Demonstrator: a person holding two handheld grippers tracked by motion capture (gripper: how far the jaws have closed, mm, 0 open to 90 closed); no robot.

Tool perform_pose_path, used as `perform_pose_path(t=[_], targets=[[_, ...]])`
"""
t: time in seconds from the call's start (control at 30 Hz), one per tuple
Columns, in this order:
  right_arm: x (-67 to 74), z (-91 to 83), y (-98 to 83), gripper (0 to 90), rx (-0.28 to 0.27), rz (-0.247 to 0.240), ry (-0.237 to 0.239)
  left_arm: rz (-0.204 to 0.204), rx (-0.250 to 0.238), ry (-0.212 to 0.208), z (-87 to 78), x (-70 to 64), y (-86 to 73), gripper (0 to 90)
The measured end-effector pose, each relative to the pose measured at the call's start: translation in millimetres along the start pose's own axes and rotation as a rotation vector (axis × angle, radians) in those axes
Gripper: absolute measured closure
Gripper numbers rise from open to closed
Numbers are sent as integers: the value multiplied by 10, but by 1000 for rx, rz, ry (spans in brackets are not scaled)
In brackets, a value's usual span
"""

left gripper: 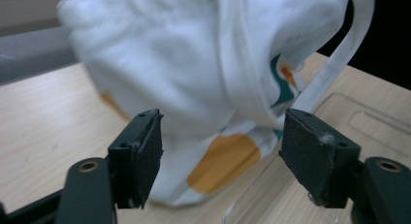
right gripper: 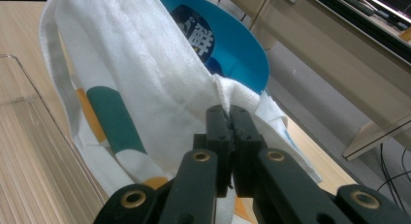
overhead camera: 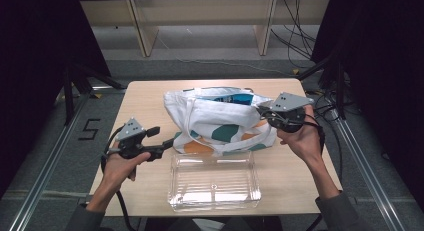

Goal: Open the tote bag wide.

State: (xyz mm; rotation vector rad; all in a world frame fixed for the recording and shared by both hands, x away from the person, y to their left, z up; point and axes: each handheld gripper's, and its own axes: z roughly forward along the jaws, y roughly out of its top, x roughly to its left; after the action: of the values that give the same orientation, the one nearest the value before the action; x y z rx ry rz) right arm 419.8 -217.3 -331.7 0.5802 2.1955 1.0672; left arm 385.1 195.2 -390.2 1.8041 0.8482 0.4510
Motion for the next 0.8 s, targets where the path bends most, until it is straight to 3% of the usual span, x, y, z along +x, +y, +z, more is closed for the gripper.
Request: perform_pose_path(t=[0.07, 0.2, 0.33, 0.5, 0.6, 0.63, 0.7, 0.77, 0.8], targets=[[2, 16, -16, 892, -13, 3, 9, 9, 18, -27, 77, -6, 107, 334], [22, 28, -46, 892, -18, 14, 14, -13, 43, -69, 261, 5, 261, 364], [35, 51, -68, 892, -30, 17, 23, -4, 71, -77, 405, -11, 336, 384], [36, 62, -79, 892, -40, 21, 32, -32, 75, -66, 560, 40, 429, 414], [43, 57, -82, 892, -40, 30, 31, -47, 62, -86, 607, 72, 496, 499], [29, 58, -81, 892, -43, 13, 27, -28, 64, -79, 612, 72, 517, 541], [43, 59, -82, 892, -39, 31, 31, -17, 55, -92, 617, 72, 546, 640], [45, 69, -87, 892, -38, 31, 28, 6, 56, -76, 618, 66, 554, 785], [45, 69, -87, 892, -38, 31, 28, 26, 54, -71, 619, 64, 551, 785]])
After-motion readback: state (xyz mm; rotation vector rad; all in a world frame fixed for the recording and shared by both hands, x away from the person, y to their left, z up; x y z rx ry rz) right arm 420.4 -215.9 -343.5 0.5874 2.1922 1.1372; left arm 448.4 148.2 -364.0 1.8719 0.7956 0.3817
